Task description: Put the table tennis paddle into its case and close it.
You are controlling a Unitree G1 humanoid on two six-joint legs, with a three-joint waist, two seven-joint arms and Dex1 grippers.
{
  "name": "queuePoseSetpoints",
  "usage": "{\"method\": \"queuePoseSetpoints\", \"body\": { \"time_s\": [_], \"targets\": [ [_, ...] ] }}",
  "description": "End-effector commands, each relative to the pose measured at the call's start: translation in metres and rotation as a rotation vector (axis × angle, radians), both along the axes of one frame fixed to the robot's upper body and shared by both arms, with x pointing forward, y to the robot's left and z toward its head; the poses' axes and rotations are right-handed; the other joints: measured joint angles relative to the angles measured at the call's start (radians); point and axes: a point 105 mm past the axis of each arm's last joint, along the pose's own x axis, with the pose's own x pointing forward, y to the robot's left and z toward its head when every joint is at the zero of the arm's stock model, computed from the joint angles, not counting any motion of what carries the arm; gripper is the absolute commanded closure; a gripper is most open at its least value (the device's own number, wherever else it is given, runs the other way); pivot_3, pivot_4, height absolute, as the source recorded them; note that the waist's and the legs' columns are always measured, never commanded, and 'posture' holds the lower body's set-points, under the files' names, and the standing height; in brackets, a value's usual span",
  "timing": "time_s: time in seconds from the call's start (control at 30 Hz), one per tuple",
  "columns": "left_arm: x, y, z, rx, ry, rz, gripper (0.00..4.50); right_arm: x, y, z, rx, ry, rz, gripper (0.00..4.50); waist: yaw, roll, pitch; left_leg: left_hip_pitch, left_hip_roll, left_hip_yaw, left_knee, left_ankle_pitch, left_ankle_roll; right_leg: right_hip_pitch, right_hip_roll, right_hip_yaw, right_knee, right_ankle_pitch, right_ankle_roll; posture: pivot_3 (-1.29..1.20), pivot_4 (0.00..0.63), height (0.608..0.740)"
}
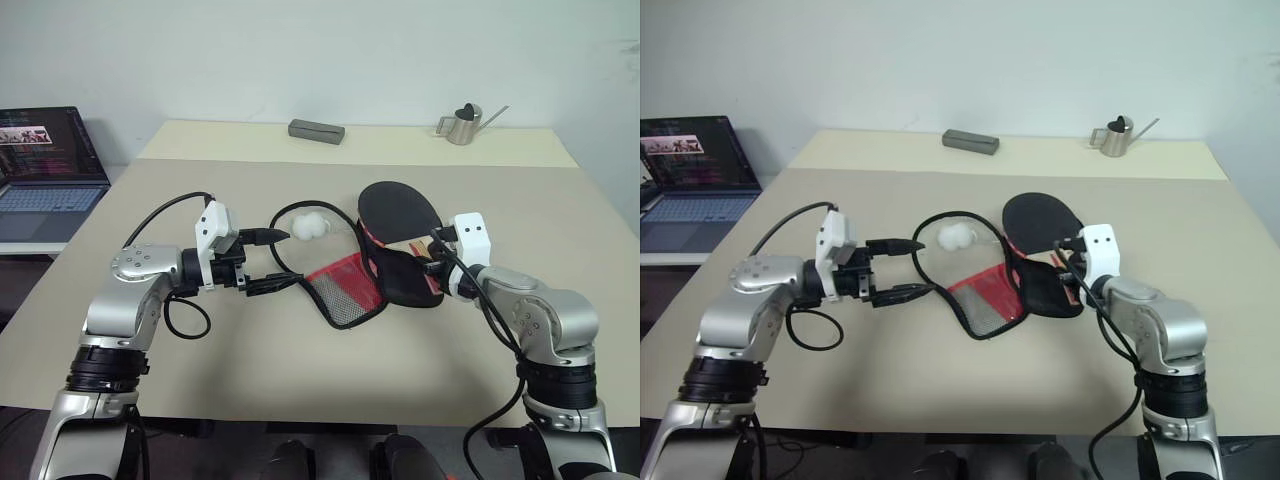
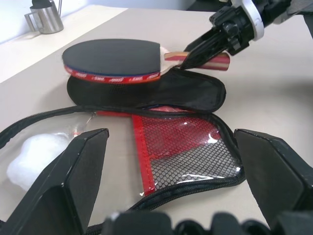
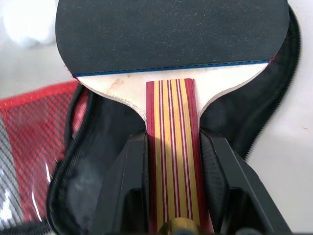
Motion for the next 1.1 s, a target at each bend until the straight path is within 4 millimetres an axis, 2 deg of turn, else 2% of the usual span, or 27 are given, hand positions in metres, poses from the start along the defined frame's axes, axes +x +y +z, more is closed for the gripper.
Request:
{"method": "queuePoseSetpoints", "body": {
  "time_s": [0.03, 0.27, 0.63, 1.1],
  "targets": [
    [-0.002, -0.002, 0.012, -0.008, -0.056, -0.014, 0.0, 0.003, 0.009, 0.018, 0.006, -0.075, -0.005, 3.43, 0.0, 0.0, 0.0, 0.0, 0.0, 0.0, 0.0, 0.0, 0.0, 0.0, 0.0, 0.0, 0.0, 0.0, 0.0, 0.0, 0.15, 0.74],
    [-0.002, -0.003, 0.011, -0.007, -0.058, -0.012, 0.0, 0.005, 0.023, 0.01, 0.026, -0.037, -0.003, 3.43, -0.001, 0.0, 0.0, 0.0, 0.0, 0.0, 0.0, 0.0, 0.0, 0.0, 0.0, 0.0, 0.0, 0.0, 0.0, 0.0, 0.15, 0.74],
    [-0.002, -0.003, 0.011, -0.011, -0.064, -0.009, 0.0, 0.01, 0.014, -0.009, 0.017, 0.013, -0.089, 3.43, -0.001, 0.0, 0.0, 0.0, 0.0, 0.0, 0.0, 0.0, 0.0, 0.0, 0.001, 0.0, 0.0, 0.0, 0.0, 0.0, 0.15, 0.74],
    [0.002, -0.001, 0.016, -0.029, -0.09, 0.022, 0.0, 0.011, 0.005, -0.013, -0.009, 0.005, -0.16, 3.43, -0.001, 0.0, 0.0, 0.0, 0.0, 0.0, -0.001, 0.0, 0.0, -0.001, 0.002, 0.0, 0.0, 0.0, 0.0, 0.0, 0.15, 0.74]
  ]
}}
